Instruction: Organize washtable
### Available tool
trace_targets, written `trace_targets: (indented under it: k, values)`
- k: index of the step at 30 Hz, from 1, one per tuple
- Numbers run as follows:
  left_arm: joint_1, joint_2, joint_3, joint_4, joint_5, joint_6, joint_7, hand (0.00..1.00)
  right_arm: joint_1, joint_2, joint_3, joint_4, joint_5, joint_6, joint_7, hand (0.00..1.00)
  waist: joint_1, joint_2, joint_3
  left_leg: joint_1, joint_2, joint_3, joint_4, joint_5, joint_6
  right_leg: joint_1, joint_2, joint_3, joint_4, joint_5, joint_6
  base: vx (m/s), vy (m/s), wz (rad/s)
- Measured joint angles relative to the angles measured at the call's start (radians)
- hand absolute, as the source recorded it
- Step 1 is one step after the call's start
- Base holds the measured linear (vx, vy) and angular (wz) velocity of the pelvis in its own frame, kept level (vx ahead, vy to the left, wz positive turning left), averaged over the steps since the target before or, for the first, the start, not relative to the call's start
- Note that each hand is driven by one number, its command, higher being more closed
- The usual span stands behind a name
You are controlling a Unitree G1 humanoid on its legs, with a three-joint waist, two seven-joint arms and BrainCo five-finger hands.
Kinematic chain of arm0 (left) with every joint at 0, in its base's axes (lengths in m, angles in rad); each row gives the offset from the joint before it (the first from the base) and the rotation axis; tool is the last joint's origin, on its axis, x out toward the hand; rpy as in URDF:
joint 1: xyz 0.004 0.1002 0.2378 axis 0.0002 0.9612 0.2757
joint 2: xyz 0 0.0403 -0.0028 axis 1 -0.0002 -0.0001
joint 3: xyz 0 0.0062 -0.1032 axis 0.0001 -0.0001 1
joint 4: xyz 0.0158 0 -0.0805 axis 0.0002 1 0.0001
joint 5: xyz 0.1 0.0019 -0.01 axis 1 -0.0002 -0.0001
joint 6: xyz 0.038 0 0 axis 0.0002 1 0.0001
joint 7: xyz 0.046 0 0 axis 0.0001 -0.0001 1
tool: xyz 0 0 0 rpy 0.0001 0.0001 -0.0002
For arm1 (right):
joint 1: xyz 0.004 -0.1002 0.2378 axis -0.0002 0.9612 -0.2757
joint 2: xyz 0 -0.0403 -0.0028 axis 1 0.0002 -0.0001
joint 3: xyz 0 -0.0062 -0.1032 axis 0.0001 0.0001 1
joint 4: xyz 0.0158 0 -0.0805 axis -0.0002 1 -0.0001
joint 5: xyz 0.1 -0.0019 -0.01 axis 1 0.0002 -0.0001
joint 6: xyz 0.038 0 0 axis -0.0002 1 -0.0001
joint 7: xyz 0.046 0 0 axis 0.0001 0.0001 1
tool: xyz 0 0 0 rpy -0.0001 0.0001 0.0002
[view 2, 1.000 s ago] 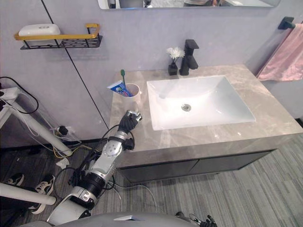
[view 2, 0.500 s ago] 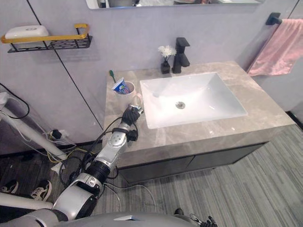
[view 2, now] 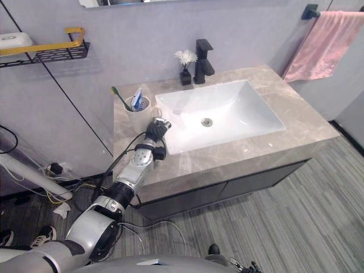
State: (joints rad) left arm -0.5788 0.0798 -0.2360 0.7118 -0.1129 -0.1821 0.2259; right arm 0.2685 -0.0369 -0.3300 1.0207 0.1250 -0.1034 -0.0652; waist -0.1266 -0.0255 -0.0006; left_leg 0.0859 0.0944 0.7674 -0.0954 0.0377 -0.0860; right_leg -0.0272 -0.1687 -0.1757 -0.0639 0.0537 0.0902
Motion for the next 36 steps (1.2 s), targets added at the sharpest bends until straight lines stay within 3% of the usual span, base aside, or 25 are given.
trace_targets:
  k: [4, 14, 22, 36]
  values:
    - [-0.012, 0.001, 0.008, 0.000, 0.001, 0.003, 0.001, 1.00, 0.001, -0.001, -0.024, 0.000, 0.000, 0.001, 0.002, 0.00, -0.001, 0.014, 0.009, 0.000, 0.001, 0.008, -0.005, 0.000, 0.000, -0.005, 0.002, 0.008, 0.000, 0.003, -0.001, -0.01, -0.003, -0.05]
    - [0.055, 0.000, 0.000, -0.130, 0.003, -0.004, -0.003, 1.00, 0.002, -0.001, -0.025, 0.000, 0.000, 0.000, 0.008, 0.00, 0.005, 0.013, 0.010, -0.002, 0.001, -0.006, -0.009, 0.000, 0.000, -0.002, 0.001, -0.001, 0.000, 0.001, -0.003, 0.00, -0.001, 0.02]
    - [0.194, -0.004, -0.007, -0.205, 0.000, -0.021, -0.027, 1.00, 0.007, -0.002, -0.025, 0.001, 0.000, -0.002, 0.006, 0.00, 0.030, 0.012, 0.010, -0.003, -0.001, -0.048, -0.009, 0.001, 0.001, 0.020, -0.007, -0.040, 0.005, -0.006, -0.002, -0.01, 0.000, 0.15]
    - [0.215, -0.006, -0.005, -0.202, -0.042, -0.050, -0.040, 1.00, 0.006, 0.002, -0.019, 0.004, 0.000, -0.001, -0.001, 0.00, 0.034, 0.001, 0.011, -0.003, -0.002, -0.062, -0.009, 0.001, 0.001, 0.029, -0.008, -0.055, 0.003, -0.012, -0.003, 0.00, 0.001, 0.03]
